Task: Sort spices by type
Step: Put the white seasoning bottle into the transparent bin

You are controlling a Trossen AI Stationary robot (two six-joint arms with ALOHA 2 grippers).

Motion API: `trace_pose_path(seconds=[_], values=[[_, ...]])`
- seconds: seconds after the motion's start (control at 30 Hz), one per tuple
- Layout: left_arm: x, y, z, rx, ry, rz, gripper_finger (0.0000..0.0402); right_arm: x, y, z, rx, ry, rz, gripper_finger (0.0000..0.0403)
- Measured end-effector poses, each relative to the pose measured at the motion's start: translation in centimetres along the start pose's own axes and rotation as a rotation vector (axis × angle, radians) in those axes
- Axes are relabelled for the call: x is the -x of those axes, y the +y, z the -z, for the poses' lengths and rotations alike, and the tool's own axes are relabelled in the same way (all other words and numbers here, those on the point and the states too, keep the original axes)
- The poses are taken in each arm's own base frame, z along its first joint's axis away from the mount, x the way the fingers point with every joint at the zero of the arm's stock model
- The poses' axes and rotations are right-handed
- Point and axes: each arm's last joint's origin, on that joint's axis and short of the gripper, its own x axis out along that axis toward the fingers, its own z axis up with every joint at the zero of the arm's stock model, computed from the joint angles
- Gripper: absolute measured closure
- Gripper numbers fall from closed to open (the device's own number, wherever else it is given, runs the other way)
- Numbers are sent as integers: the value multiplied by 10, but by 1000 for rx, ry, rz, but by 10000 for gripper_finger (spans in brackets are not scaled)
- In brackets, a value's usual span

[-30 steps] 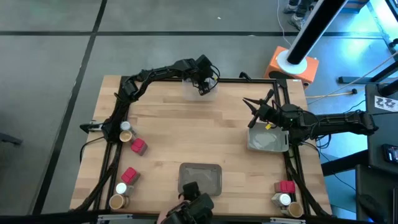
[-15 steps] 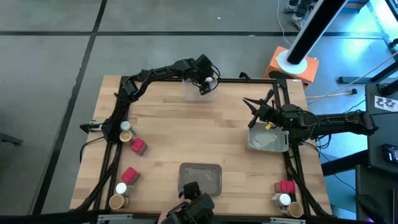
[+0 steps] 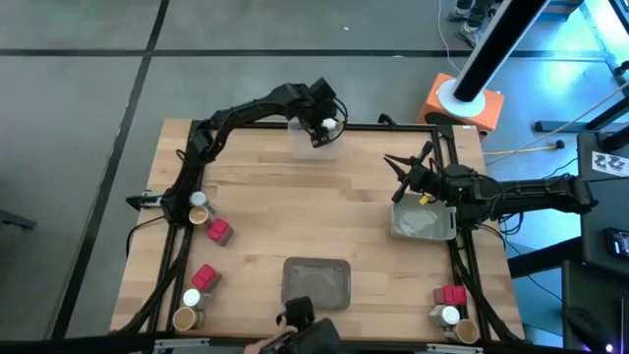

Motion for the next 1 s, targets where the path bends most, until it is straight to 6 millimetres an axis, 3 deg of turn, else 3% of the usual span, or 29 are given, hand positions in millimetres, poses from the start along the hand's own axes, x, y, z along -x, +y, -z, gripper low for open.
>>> trace_pose_path(seconds=[0.37,0.73,1.0], values=[[78,-33,2,34,-10,32,153,0,0,0,1,2,-1,370],[131,-81,26,41,153,-5,153,0,2,3,9,25,-16,370],[175,-100,45,87,181,-91,153,0,3,4,0,40,-24,370]])
